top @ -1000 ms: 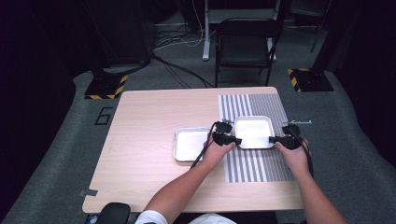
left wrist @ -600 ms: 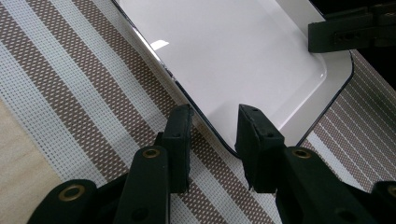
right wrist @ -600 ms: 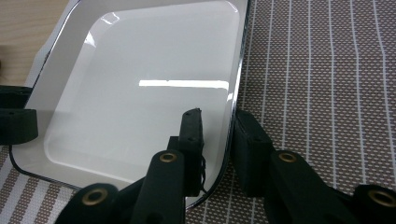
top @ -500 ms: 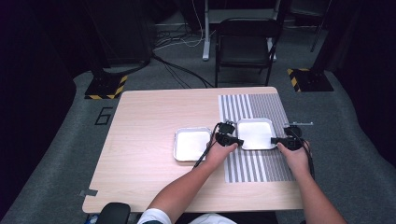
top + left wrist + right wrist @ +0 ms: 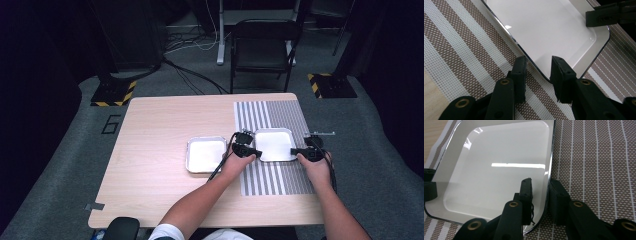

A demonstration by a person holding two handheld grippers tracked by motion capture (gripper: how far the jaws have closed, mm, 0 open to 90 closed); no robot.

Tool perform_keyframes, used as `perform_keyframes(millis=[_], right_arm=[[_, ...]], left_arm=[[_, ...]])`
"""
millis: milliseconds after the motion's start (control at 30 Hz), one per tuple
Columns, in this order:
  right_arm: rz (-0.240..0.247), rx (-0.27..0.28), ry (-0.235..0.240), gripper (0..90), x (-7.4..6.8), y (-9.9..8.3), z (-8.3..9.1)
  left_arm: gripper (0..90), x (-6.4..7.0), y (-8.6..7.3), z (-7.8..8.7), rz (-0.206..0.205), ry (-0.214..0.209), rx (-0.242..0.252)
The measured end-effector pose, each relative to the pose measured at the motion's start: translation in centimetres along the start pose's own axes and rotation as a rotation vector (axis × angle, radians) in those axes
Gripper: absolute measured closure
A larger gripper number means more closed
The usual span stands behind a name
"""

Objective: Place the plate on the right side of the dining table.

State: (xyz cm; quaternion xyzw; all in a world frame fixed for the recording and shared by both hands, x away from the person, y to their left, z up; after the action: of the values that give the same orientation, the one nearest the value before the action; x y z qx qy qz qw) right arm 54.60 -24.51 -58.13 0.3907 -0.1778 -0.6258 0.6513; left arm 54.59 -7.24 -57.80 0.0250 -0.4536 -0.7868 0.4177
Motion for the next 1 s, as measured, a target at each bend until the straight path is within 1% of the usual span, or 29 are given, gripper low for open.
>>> perform_keyframes(millis=[33, 100, 133, 233, 267, 433, 467, 733, 800, 833, 867, 933, 1000], right_arm=[[0.008, 0.004, 0.004, 73.9, 0.00, 0.01, -0.07], [0.005, -0.001, 0.005, 73.7, -0.10, -0.08, 0.01], [0.005, -0.001, 0.005, 73.7, -0.10, -0.08, 0.01], [0.011, -0.001, 0.005, 73.7, -0.16, -0.12, 0.04], [0.011, -0.006, 0.005, 73.6, -0.18, -0.22, 0.13], [0.016, 0.000, 0.002, 73.3, -0.13, -0.21, 0.13], [0.028, 0.004, 0.003, 73.3, -0.08, -0.17, 0.09], [0.027, 0.005, 0.009, 71.2, -0.20, -0.18, 0.10], [0.028, 0.005, 0.009, 70.8, -0.16, -0.19, 0.11], [0.028, 0.006, 0.010, 70.6, -0.17, -0.18, 0.11], [0.016, 0.002, 0.007, 70.1, -0.24, -0.23, 0.17], [0.018, 0.007, 0.009, 67.8, -0.21, -0.17, 0.20], [0.019, 0.011, 0.013, 67.2, -0.20, -0.14, 0.20]], left_arm=[[65.8, 0.05, 0.06, -0.05, 0.013, 0.001, 0.008], [65.8, -0.03, 0.06, 0.00, 0.010, 0.000, 0.006], [65.8, -0.12, -0.02, 0.08, -0.001, -0.003, -0.003], [65.6, -0.11, -0.01, 0.09, 0.005, -0.003, 0.000], [65.6, -0.11, -0.02, 0.08, 0.003, -0.004, -0.001], [65.0, -0.07, -0.04, 0.04, 0.002, -0.004, 0.000], [64.8, -0.09, -0.03, 0.04, 0.001, -0.005, 0.000], [63.6, -0.07, 0.06, 0.11, 0.007, -0.012, 0.003], [63.3, -0.05, 0.10, 0.14, 0.013, -0.016, 0.005], [63.1, 0.00, 0.19, 0.11, 0.024, -0.015, 0.014], [63.0, -0.03, 0.17, 0.16, 0.018, -0.016, 0.011], [62.1, -0.04, 0.27, 0.18, 0.022, -0.014, 0.018], [62.1, -0.02, 0.43, 0.31, 0.021, -0.021, 0.026]])
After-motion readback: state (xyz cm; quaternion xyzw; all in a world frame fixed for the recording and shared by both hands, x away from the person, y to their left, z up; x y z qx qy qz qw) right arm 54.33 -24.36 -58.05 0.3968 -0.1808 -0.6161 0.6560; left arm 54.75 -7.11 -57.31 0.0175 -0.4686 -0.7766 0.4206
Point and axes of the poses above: each handheld gripper's, and its own axes: z roughly backward along the jaws, y roughly out of its top, x roughly to its right, the point moved 10 cm from there along -z, roughly forward along the jaws, and after that the axes turned 10 degrees about x, right-handed, at the moved point
